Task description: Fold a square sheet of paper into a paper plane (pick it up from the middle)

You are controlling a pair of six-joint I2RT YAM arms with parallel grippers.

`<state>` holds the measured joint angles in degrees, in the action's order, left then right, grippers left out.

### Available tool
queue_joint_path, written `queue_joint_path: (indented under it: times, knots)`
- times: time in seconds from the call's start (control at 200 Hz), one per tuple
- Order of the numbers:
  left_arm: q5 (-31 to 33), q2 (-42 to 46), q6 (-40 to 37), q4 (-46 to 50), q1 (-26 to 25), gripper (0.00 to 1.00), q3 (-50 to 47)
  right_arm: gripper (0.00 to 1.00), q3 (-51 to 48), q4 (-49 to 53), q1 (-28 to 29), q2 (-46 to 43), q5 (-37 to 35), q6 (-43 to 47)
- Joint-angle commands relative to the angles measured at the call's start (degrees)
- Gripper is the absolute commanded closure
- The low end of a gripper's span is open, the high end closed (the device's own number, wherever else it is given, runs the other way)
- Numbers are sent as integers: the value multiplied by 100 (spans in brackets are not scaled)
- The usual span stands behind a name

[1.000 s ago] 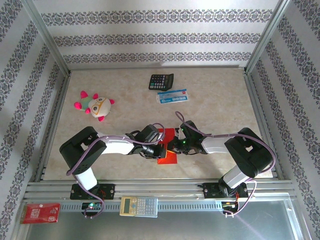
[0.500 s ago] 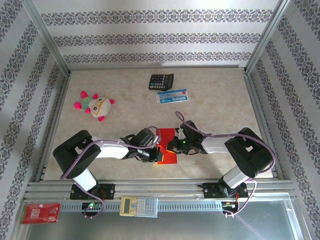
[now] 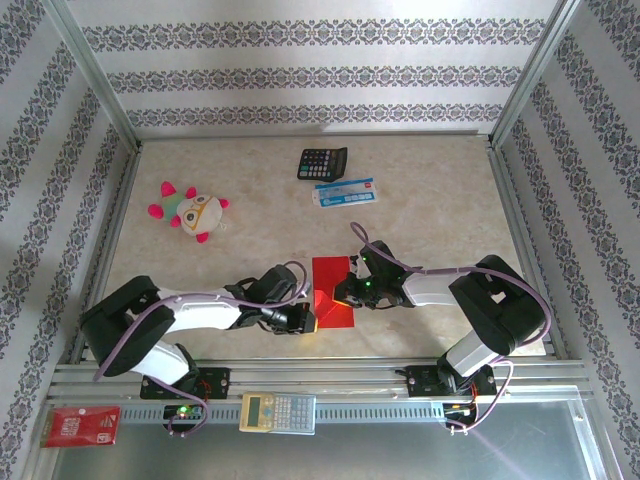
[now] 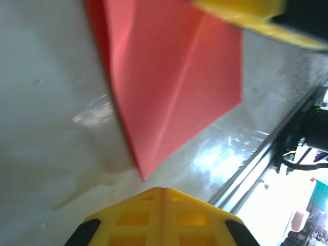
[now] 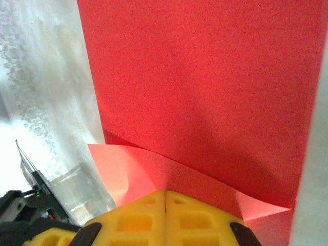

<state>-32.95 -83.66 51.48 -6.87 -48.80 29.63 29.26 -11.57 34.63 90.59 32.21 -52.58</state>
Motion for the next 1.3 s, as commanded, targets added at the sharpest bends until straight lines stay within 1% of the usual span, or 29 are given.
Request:
queue_joint_path:
  times: [0.0, 0.095, 0.26, 0.47, 0.605, 0.714, 0.814, 0.944, 1.019, 1.154, 1.294]
  knots:
    - [93, -3, 57, 0, -38, 100, 365, 100, -165, 878, -45, 256, -685, 81]
    - [100, -387, -6, 10, 21, 100, 585, 100, -166, 876, -36, 241, -689, 73]
    - [266, -795, -213, 150, 63, 100, 735, 100, -150, 876, -27, 212, -682, 72]
    - [312, -1064, -285, 68, 72, 100, 472, 100, 39, 909, -27, 103, -534, 102]
    - [293, -1093, -237, -17, 72, 100, 242, 96, 281, 950, -37, -99, -320, 146]
    - [281, -1109, -185, -60, 72, 100, 81, 89, 491, 984, -50, -346, -107, 157]
    - [289, -1109, -183, -38, 64, 100, 49, 85, 419, 889, 47, -604, -162, -44]
    - [315, -1133, -197, 0, 73, 100, 78, 85, 255, 740, 252, -720, -287, -273]
    - [313, -1143, -212, 10, 72, 100, 100, 86, 145, 594, 361, -694, -358, -411]
    - [316, -1161, -235, 72, 70, 100, 114, 89, 87, 356, 557, -496, -425, -557]
    - [328, -1179, -241, 108, 72, 100, 105, 90, 132, 230, 591, -206, -399, -537]
